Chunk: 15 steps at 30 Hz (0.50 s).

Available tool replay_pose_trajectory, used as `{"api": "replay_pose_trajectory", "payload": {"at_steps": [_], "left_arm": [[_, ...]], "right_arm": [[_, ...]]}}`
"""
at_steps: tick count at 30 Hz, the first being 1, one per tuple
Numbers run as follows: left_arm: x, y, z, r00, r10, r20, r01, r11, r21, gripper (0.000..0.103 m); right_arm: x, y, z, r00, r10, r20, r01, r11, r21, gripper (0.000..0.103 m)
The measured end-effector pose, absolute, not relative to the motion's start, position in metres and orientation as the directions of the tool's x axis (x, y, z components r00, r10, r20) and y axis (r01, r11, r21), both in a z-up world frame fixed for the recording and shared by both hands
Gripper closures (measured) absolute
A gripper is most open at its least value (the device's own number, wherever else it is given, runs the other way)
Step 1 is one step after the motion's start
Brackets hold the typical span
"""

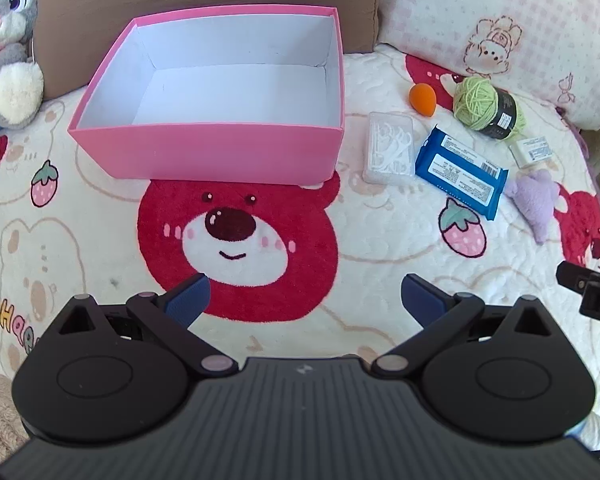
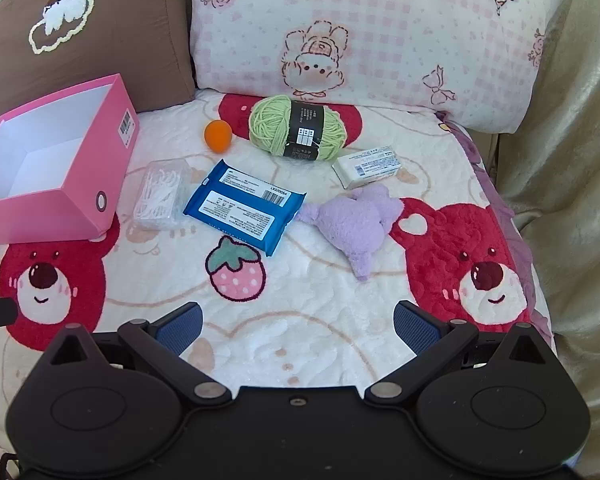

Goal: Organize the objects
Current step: 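Move the left tool toward the blue wet-wipe packet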

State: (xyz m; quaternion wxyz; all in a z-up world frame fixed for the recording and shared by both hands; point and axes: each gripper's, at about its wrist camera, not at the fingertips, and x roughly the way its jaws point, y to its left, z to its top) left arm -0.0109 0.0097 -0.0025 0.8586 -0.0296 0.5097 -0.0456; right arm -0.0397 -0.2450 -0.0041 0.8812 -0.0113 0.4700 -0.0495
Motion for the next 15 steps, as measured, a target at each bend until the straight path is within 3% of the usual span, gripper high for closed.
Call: {"api": "replay_pose_trajectory", "payload": {"at_steps": [15], "left_arm": [[-0.011, 0.021, -0.009, 0.499, -0.042, -0.866, -0.002, 0.999, -0.05, 0.0]], "right_arm": [[-0.039, -0.234, -0.007, 0.568, -0.128, -0.813, 0.059, 0.992, -0.115, 0.001]]}}
